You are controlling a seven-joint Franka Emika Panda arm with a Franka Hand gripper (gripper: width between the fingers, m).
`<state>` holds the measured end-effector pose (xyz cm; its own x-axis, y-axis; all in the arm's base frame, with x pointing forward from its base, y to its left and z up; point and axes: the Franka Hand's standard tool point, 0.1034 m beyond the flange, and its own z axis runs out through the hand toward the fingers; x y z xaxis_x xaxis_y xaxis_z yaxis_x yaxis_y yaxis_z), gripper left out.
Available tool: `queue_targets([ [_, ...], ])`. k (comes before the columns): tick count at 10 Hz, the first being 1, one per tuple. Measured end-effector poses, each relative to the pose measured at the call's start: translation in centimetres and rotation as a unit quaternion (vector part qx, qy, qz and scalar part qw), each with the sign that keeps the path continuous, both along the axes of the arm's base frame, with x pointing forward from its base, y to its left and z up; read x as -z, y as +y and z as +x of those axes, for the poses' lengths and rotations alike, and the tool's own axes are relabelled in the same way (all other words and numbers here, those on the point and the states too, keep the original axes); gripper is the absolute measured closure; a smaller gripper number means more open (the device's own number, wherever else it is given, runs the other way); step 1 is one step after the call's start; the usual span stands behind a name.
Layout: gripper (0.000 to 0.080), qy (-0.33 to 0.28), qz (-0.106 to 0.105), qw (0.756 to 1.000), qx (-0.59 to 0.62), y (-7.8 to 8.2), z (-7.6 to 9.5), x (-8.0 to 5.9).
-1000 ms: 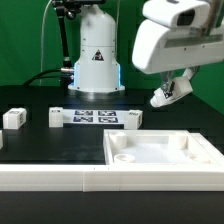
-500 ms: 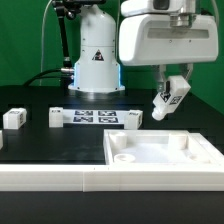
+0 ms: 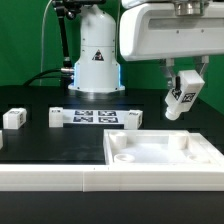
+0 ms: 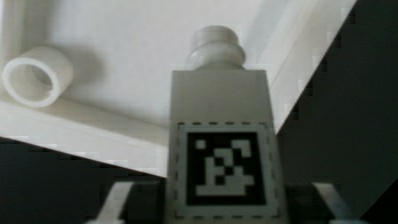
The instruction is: Assemble one leg
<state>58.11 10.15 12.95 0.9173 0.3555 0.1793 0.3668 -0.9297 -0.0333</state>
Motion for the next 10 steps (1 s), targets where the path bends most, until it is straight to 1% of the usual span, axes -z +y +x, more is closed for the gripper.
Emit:
queue_targets([
  [3,0.0507,-0.001,0.000,1.000,0.000,0.0,0.0,0.0],
  [4,0.0507,-0.012,0.000,1.000,-0.002,-0.4,-0.2,0.3],
  [5,0.0507,-0.007,0.001,1.000,0.007,-1.2,-1.0,0.9],
  [6,0.0507,-0.024,0.010,0.999,0.021,-1.3,-0.6,0.7],
  [7,0.0507,-0.053,0.017,0.998,0.031,-1.1,0.4,0.4],
  [8,0.0507,-0.085,0.022,0.995,0.039,-1.0,1.1,0.5],
  [9,0.0507,-0.064,0.028,0.996,0.053,-0.3,1.0,0.9],
  [10,0.0507,-0.067,0.033,0.996,0.057,0.6,2.1,0.5],
])
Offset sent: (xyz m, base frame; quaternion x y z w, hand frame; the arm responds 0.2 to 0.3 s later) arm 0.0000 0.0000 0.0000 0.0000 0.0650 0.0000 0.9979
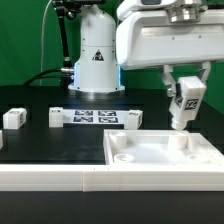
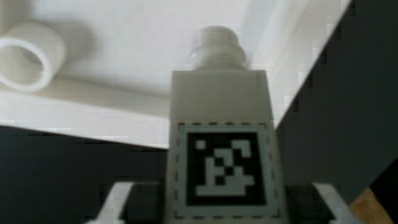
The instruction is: Assemble one leg
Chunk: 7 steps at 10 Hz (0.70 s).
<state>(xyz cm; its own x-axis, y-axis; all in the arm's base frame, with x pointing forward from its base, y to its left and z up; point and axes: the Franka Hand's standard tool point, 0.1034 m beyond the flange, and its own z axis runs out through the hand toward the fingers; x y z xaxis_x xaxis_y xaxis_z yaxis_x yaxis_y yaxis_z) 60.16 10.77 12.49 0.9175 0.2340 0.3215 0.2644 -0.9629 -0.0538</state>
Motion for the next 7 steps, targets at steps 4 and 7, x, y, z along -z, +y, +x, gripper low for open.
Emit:
queue_targets([
  [4,0.0507,-0.019,0.007,1.000,-0.001,1.6,1.8,0.3],
  [7,0.0507,-0.064,-0.003,0.998,-0.013,0.8,1.6,0.6],
])
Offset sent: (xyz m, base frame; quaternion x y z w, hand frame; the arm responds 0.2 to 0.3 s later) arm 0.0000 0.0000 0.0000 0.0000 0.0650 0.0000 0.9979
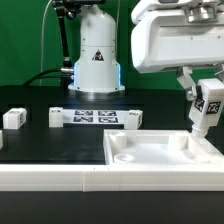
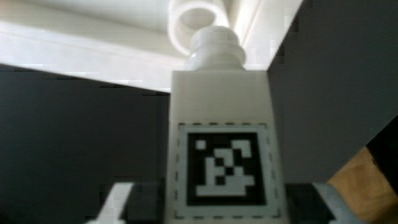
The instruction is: Assemble one leg
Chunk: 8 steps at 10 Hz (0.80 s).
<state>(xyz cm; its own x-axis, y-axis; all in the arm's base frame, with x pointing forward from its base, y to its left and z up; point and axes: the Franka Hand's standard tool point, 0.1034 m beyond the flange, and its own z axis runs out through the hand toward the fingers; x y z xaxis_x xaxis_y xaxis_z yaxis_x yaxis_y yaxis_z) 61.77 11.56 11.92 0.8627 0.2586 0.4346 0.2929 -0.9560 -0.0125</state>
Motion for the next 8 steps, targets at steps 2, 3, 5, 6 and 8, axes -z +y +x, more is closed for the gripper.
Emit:
queue_targets([
  [2,0.0507,-0.002,-0.001,1.000,-0.005,0.0,0.4,-0.1],
  [3,0.0507,-0.002,-0.001,1.000,-0.004,0.0,0.6,0.1],
  [5,0.0507,0.000,0.000,1.000,-0.004,0.1,0.8,0.8],
  [6,0.0507,-0.003,0.000,1.000,-0.003,0.2,0.8,1.3],
  [8,0.0506,-0.015,0.001,1.000,-0.001,0.3,0.8,2.4],
])
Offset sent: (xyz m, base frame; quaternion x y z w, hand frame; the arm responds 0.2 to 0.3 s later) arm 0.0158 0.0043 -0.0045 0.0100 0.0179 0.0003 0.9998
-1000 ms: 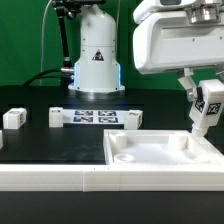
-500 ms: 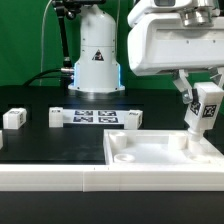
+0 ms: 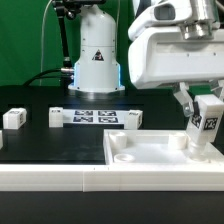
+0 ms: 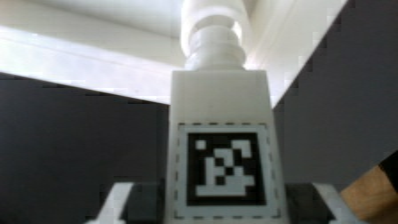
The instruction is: Assemble one leg
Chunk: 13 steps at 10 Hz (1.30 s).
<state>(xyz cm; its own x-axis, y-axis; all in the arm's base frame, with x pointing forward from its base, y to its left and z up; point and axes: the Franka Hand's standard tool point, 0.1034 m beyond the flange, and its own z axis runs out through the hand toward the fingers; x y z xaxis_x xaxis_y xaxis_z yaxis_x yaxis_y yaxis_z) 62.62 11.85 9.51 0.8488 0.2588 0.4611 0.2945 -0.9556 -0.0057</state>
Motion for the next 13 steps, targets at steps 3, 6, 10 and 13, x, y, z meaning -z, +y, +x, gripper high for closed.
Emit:
queue_targets([
  [3,0.0506,0.001,0.000,1.000,0.000,0.0,-0.1,0.2],
  [6,0.0506,-0.007,0.000,1.000,0.001,0.0,0.0,0.5],
  [10,0.0506,-0.017,0.001,1.000,0.002,0.1,-0.1,1.4],
  [13,0.0506,-0.035,-0.001,0.999,0.004,-0.1,-0.5,1.5],
])
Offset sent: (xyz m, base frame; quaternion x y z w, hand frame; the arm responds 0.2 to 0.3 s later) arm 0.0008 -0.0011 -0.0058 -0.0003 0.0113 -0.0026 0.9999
